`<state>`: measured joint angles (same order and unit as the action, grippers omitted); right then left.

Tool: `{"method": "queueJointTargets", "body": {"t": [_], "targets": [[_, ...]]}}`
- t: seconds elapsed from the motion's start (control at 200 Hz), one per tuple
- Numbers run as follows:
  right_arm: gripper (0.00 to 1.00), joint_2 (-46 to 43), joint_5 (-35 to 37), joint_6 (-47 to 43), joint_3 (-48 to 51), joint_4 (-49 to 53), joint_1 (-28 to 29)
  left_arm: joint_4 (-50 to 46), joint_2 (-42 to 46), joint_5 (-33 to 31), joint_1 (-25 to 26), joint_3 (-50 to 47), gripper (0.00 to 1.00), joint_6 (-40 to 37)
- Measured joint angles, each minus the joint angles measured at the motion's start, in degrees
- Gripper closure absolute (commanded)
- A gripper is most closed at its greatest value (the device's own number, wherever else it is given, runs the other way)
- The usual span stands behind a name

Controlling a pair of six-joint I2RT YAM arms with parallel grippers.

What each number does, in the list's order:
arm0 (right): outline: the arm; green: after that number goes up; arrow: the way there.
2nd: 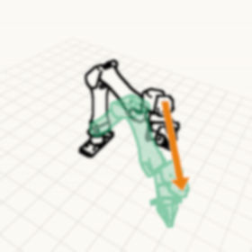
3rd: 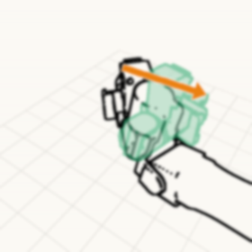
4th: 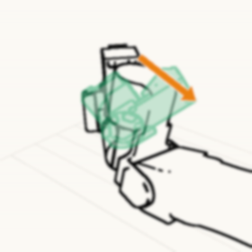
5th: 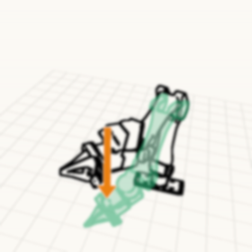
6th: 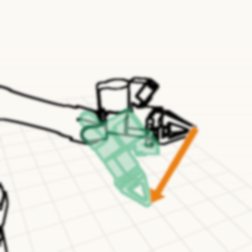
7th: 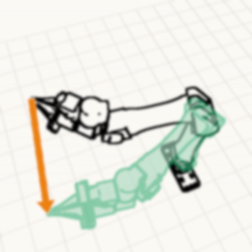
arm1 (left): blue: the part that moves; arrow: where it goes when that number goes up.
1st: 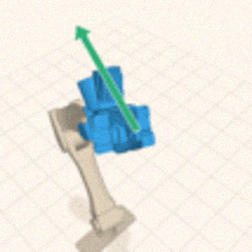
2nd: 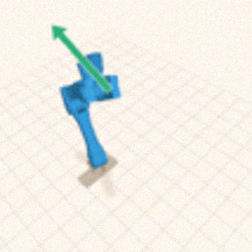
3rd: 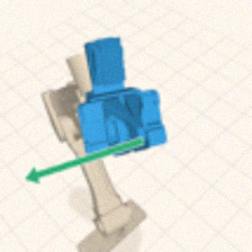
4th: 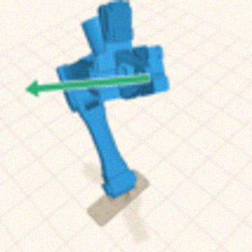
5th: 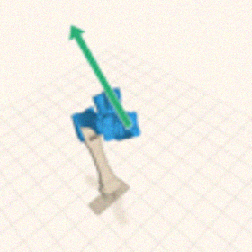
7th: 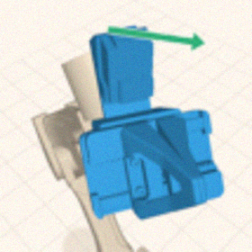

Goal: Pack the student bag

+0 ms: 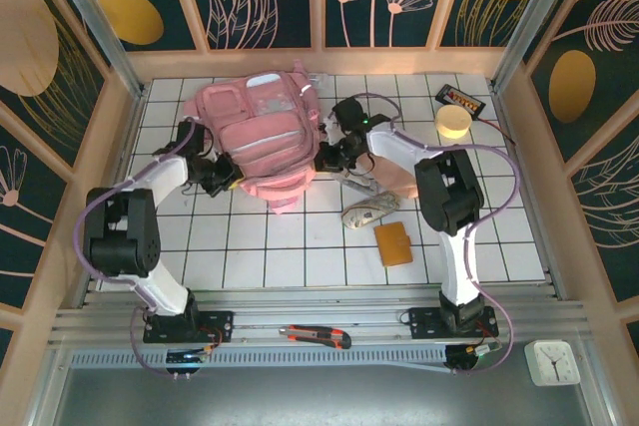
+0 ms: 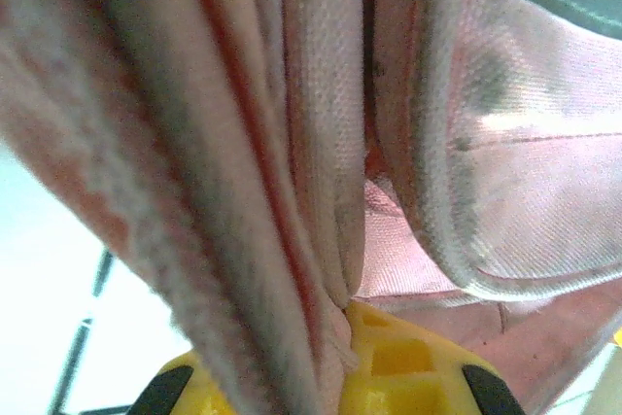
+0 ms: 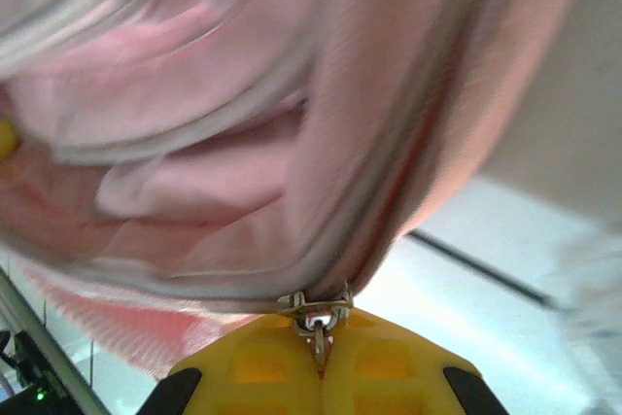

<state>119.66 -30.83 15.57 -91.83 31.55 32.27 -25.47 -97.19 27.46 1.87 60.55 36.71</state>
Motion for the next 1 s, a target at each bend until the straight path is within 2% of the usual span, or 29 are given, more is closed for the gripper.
{"method": "queueJointTargets", "body": {"t": [0.04,0.1,0.205,0.315,0.47,0.596,0.701,0.796,0.881,0.996], "targets": [[1.0,-0.15,-0.02,0.7,0.0,-0.59,1.99,-2.05,-1.51,-0.79,-0.96,2.05,0.88,-2.08],[1.0,-0.13,-0.02,1.77,-0.11,-1.51,4.87,-3.76,-2.99,-1.77,-2.62,4.07,0.76,-4.15],[1.0,1.51,-0.63,3.39,-3.37,-1.64,9.22,-5.05,-4.61,-4.13,-7.02,7.17,0.32,-7.43],[1.0,6.1,-2.14,4.35,-11.06,-0.83,11.91,-5.66,-4.57,-5.79,-11.39,9.29,0.02,-8.74],[1.0,13.92,-5.75,5.01,-22.93,2.14,12.74,-4.09,0.11,-5.38,-12.85,6.86,0.02,-5.9],[1.0,18.36,-8.35,5.42,-30.05,4.76,12.74,2.05,11.34,-0.81,-12.46,-3.91,0.01,2.25],[1.0,19.04,-9.51,5.35,-31.06,6.03,12.74,10.34,19.08,3.65,-11.76,-17.07,0.02,12.28],[1.0,19.04,-9.81,4.9,-30.84,6.51,12.74,16.44,22.95,5.4,-8.83,-27.69,0.02,21.86],[1.0,18.71,-9.81,4.22,-29.35,6.45,12.81,20.85,24.52,5.79,-5.7,-32.24,0.01,28.59],[1.0,18.71,-9.77,3.26,-27.41,6.47,13.11,27.43,24.63,5.64,-3.21,-33.53,0.02,35.26]]}}
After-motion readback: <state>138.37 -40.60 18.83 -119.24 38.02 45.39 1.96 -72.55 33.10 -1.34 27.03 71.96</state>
